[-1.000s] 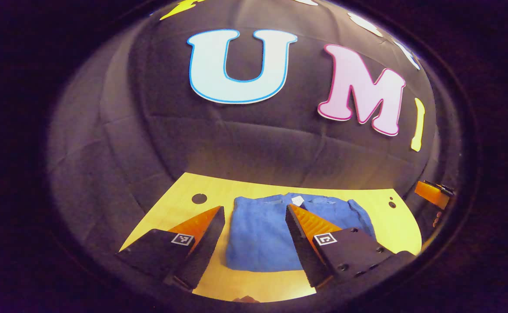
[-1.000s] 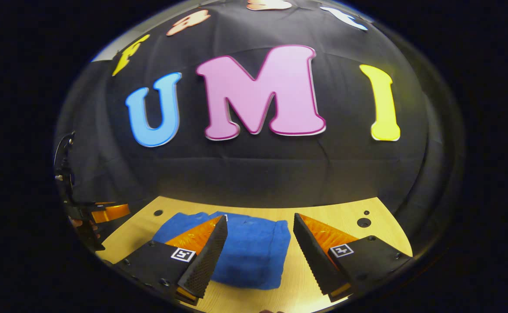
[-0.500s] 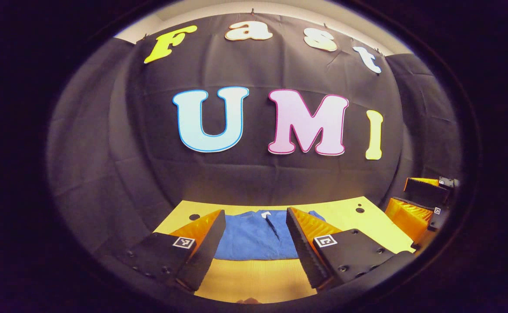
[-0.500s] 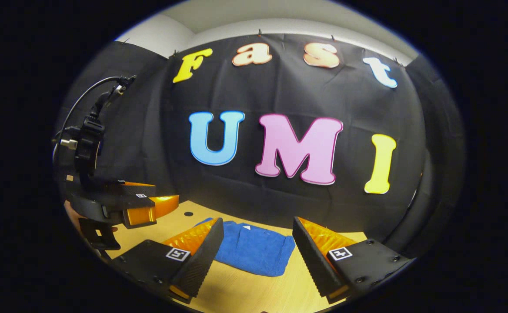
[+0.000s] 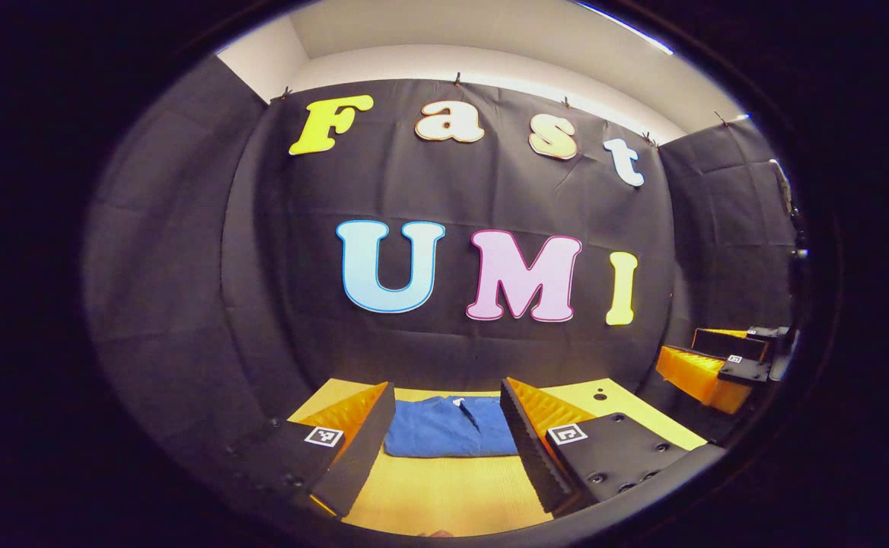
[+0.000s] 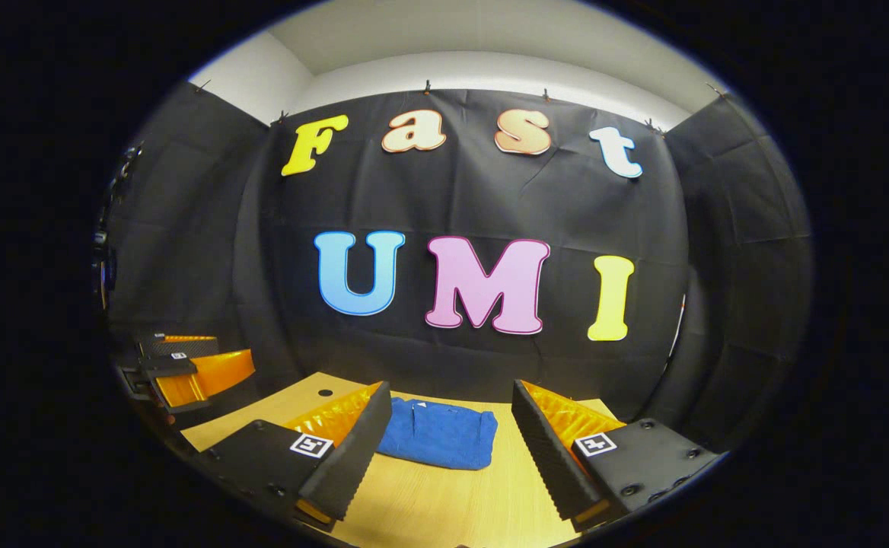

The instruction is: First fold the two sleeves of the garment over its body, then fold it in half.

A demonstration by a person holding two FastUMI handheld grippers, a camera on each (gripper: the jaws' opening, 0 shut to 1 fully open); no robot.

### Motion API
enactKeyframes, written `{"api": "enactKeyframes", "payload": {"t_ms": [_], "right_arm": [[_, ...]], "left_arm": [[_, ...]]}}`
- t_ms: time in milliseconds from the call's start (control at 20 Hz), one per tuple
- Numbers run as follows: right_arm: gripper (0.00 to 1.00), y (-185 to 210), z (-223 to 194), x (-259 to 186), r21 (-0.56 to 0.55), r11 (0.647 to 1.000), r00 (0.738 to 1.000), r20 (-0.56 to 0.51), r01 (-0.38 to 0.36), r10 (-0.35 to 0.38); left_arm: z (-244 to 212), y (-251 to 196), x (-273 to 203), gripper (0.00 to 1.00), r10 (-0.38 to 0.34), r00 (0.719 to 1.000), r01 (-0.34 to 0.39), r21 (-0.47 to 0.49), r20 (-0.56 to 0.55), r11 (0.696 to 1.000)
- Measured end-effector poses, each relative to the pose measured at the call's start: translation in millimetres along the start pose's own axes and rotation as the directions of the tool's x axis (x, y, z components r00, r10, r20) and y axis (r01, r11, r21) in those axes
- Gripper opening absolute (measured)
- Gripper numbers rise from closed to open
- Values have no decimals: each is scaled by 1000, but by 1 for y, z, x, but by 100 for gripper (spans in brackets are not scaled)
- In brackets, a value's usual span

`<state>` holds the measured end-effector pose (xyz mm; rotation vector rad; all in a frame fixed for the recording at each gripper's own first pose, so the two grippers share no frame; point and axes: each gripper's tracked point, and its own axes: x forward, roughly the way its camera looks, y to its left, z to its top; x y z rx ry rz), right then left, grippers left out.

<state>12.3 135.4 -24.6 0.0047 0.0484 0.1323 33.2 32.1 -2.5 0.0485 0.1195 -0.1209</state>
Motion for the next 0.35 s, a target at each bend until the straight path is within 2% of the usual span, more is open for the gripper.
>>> {"api": "enactKeyframes", "payload": {"t_ms": [150,200,350], "right_arm": [[99,4,13,-11,-16,1000,1000,15,-11,11],[92,2,17,-12,-12,1000,1000,23,-9,9],[92,12,36,-10,30,998,997,55,-49,48]], "left_arm": [[-4,4,-32,80,38,999,-38,-8,13,999],[-7,3,-40,80,44,999,-44,-10,16,999],[1,5,-53,80,108,994,-108,-5,27,994]]}}
